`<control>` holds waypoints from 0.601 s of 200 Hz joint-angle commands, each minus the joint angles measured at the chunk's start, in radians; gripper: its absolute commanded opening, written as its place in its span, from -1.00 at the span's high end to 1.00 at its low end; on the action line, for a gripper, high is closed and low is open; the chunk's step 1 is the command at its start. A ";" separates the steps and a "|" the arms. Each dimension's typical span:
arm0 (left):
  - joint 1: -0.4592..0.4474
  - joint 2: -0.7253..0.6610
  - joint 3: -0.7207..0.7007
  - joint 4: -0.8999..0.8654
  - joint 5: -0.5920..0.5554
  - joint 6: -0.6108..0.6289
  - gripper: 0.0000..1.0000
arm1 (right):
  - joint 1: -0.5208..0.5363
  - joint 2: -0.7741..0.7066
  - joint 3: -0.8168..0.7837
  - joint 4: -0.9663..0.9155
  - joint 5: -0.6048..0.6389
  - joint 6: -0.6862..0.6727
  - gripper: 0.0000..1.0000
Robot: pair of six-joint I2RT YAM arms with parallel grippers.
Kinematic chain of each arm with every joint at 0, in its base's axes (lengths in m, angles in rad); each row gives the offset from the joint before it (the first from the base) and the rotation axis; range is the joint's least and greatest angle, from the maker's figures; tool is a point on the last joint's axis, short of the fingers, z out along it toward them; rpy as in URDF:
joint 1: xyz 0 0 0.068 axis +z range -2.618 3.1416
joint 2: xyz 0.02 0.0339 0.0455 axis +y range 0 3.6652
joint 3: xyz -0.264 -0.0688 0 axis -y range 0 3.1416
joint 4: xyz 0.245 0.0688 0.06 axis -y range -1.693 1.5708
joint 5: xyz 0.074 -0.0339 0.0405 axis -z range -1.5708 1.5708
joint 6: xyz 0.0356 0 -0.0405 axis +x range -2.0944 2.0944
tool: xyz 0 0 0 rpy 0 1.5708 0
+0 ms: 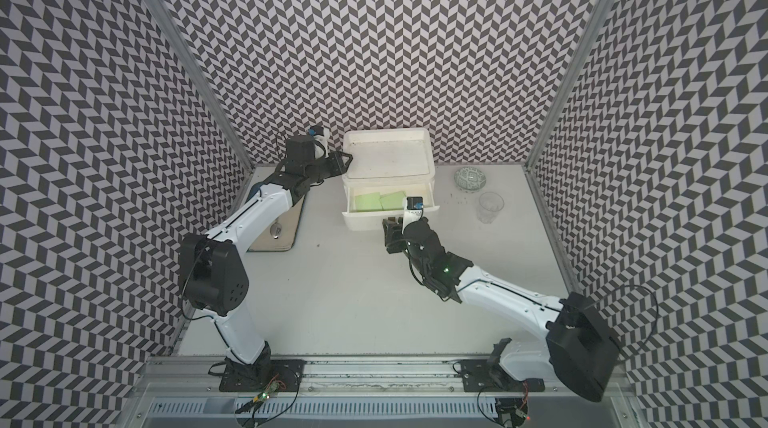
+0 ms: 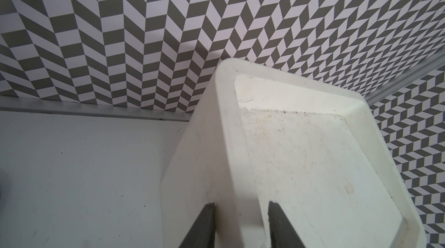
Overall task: Please put the sticky notes in the drawer by color
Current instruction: Close the drawer in the storage box.
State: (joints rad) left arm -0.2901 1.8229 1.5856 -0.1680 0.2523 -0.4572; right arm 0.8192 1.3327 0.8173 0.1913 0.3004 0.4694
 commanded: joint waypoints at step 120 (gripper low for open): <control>-0.044 -0.026 -0.036 -0.047 0.113 0.027 0.24 | -0.099 0.251 0.158 0.244 -0.017 -0.035 0.01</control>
State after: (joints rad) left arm -0.2901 1.8191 1.5742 -0.1535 0.2550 -0.4610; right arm 0.7437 1.5429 0.9398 0.3248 0.2794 0.4488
